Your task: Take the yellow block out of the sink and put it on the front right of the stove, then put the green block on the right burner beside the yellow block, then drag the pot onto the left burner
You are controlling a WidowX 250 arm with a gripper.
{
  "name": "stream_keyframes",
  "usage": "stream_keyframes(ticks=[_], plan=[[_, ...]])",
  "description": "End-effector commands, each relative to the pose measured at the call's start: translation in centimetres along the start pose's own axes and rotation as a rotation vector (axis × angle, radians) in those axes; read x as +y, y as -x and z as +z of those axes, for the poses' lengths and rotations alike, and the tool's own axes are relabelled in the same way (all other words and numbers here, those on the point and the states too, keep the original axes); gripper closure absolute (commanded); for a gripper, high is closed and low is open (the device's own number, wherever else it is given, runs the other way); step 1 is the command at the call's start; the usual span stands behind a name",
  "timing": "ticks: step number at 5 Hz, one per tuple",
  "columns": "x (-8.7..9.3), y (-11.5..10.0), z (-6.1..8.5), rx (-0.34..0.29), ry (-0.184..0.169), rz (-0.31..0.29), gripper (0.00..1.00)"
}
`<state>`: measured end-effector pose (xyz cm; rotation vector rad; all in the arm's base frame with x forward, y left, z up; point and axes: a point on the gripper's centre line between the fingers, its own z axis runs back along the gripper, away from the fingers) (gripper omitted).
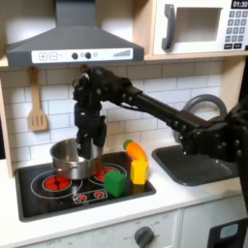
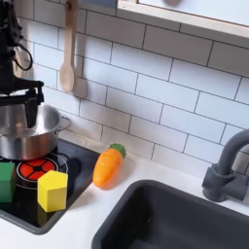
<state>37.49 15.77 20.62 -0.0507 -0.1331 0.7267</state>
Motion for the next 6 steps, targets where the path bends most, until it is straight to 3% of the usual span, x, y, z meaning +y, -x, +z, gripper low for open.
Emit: stream_keyframes(ticks=[1, 3, 5, 6], plan=[[0.2, -1.3, -0.5, -0.019, -0.009, 0.026, 0.0], [0.0, -1.3, -0.7, -0.023, -0.009, 0.011, 0.0], [0.3, -2.3, -2.6, -0.01, -0.034, 0.015, 0.0], [0.8, -3.0, -2.2, -0.028, -0.036, 0.036, 0.0]])
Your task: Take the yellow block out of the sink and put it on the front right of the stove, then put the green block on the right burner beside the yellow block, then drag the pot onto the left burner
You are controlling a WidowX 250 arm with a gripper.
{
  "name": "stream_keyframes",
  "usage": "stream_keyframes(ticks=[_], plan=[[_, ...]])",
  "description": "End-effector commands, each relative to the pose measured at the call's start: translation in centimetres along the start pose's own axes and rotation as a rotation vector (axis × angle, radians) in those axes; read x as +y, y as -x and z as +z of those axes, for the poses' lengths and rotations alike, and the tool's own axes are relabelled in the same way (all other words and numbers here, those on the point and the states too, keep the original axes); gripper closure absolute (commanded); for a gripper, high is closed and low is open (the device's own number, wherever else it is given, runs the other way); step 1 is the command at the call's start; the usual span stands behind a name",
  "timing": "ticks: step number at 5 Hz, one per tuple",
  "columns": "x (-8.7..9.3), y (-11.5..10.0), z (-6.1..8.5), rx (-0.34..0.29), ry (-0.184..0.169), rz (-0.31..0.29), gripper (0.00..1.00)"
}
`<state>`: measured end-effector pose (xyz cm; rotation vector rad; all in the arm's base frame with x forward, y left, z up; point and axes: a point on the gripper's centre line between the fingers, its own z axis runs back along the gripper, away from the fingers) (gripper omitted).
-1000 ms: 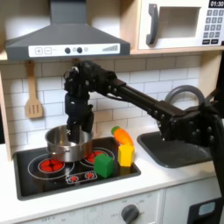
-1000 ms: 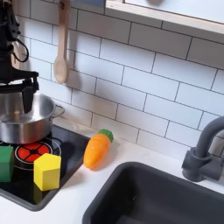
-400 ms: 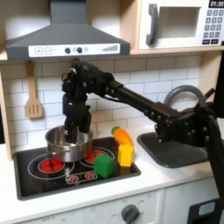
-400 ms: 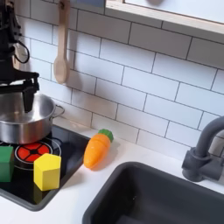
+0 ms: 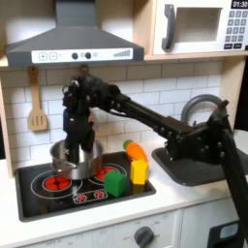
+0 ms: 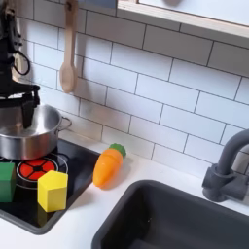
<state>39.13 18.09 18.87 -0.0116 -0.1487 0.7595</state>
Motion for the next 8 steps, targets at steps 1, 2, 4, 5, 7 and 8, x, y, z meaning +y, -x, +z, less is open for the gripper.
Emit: stream_keyframes(ticks=[1, 2, 4, 5, 7, 8], plan=[[0.1, -0.9, -0.1, -0.011, -0.004, 0.006, 0.0], [-0.1, -1.0, -0.4, -0.004, -0.009, 0.004, 0.0], [-0.1, -0.8, -0.6, 0.003, -0.017, 0.007, 0.0], [-0.2, -0.9, -0.4, -0.001, -0.018, 0.025, 0.0], [-1.5, -0.3, -0.4, 0.019, -0.009, 0.023, 0.0], [-2.1, -0.1, -0.3, 0.02, 0.003, 0.019, 0.0]])
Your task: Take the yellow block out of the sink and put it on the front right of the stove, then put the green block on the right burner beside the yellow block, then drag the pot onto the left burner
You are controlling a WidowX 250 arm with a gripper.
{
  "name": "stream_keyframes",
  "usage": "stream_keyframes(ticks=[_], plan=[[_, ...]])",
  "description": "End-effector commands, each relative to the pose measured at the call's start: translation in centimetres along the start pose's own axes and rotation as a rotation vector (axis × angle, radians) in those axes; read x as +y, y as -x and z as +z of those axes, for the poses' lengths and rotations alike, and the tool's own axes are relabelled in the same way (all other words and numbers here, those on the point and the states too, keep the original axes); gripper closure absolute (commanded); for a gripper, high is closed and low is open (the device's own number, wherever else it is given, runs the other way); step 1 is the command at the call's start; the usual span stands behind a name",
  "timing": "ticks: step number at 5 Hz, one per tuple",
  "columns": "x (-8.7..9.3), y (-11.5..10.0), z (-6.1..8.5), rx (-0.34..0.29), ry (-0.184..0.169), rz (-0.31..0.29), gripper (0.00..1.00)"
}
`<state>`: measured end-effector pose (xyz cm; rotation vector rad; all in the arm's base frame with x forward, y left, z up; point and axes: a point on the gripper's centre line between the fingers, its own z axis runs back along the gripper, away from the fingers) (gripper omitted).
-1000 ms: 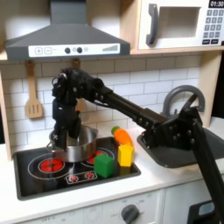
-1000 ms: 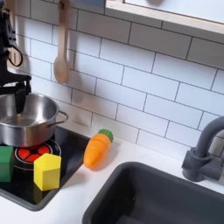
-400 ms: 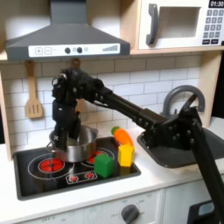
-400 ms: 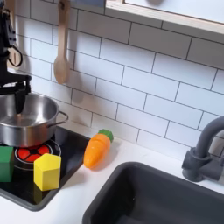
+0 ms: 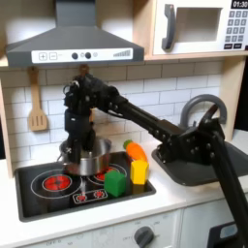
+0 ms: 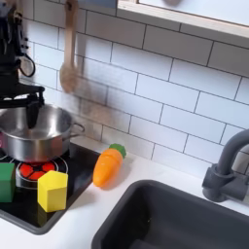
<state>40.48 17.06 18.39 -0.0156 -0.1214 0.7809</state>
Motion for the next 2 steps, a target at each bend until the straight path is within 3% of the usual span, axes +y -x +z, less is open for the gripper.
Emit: stream_keyframes(ticks=[1, 2], plan=[[-0.19, -0.43, 0.59, -0.016, 0.012, 0.015, 0.0], [-0.14, -0.61, 1.22, -0.034, 0.016, 0.017, 0.0]])
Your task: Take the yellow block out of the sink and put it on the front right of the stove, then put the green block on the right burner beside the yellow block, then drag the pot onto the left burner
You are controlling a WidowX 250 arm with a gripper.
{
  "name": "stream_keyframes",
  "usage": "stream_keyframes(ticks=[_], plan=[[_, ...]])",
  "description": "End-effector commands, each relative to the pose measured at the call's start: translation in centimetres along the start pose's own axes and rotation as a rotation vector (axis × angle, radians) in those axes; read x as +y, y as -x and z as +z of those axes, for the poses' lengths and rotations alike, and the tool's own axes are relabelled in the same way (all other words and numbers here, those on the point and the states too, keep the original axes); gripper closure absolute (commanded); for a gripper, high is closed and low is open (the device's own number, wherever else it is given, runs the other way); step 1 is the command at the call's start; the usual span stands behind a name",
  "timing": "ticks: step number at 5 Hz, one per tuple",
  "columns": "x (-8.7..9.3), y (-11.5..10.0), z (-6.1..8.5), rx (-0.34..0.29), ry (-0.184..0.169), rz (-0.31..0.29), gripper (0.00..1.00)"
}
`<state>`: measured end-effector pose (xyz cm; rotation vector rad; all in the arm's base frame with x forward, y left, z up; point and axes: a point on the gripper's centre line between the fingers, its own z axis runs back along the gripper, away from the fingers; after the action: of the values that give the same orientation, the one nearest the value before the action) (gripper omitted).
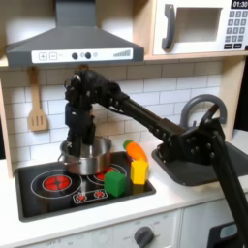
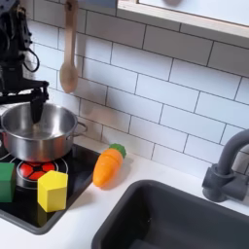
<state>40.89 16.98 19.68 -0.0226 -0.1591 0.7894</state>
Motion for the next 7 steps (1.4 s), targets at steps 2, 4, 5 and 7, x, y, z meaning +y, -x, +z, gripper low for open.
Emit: stream_keyframes(ticks=[2, 4, 5, 7], plan=[[1.0, -1.1, -0.9, -0.001, -0.029, 0.029, 0.0], [2.6, -2.8, -2.1, 0.007, -0.055, 0.05, 0.0], [2.9, -3.1, -2.1, -0.006, -0.052, 0.058, 0.45], [2.4, -2.8, -2.4, -0.002, -0.051, 0.032, 1.0]])
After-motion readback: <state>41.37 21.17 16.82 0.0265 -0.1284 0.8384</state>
